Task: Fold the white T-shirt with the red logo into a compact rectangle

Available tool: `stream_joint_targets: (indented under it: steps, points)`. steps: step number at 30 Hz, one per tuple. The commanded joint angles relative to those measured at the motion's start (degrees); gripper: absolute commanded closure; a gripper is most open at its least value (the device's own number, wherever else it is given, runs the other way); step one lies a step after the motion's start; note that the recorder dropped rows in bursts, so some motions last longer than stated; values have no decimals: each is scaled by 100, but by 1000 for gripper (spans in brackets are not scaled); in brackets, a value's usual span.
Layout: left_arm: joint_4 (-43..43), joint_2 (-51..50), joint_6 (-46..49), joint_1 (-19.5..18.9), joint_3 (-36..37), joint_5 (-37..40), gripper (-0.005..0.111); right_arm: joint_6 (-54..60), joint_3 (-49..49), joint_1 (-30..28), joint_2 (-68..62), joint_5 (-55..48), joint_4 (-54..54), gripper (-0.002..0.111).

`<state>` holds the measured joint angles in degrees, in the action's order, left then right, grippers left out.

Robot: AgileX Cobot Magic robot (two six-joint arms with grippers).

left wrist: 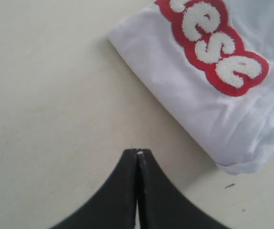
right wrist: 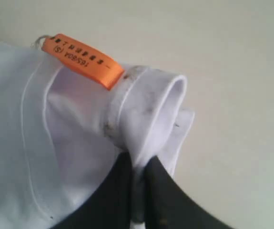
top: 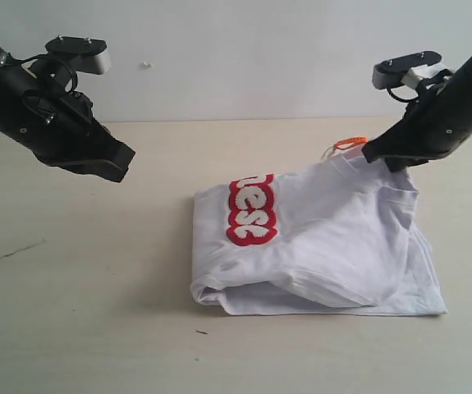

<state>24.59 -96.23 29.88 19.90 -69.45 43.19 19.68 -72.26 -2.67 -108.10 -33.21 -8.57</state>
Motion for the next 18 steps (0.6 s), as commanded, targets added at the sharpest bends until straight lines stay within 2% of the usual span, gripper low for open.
stream_joint_targets:
  steps: [1,7,9,12,13,15,18]
  points:
    - [12,51,10,3,30,-93,107,-390,-12,2,-337,165,468,102]
    - [12,51,10,3,41,-56,107,-712,-12,2,-481,151,730,82]
    - [-2,51,42,3,65,-56,107,-935,-12,2,-340,140,730,80]
    - [-15,85,110,3,65,-93,107,-949,-12,2,27,81,709,89]
    - [-15,136,110,3,65,-92,107,-949,-12,2,303,41,653,100]
    - [-15,257,122,3,65,-92,107,-896,-12,2,631,-98,276,108]
    - [-15,673,122,3,286,-342,107,-613,-12,2,950,-393,-107,108]
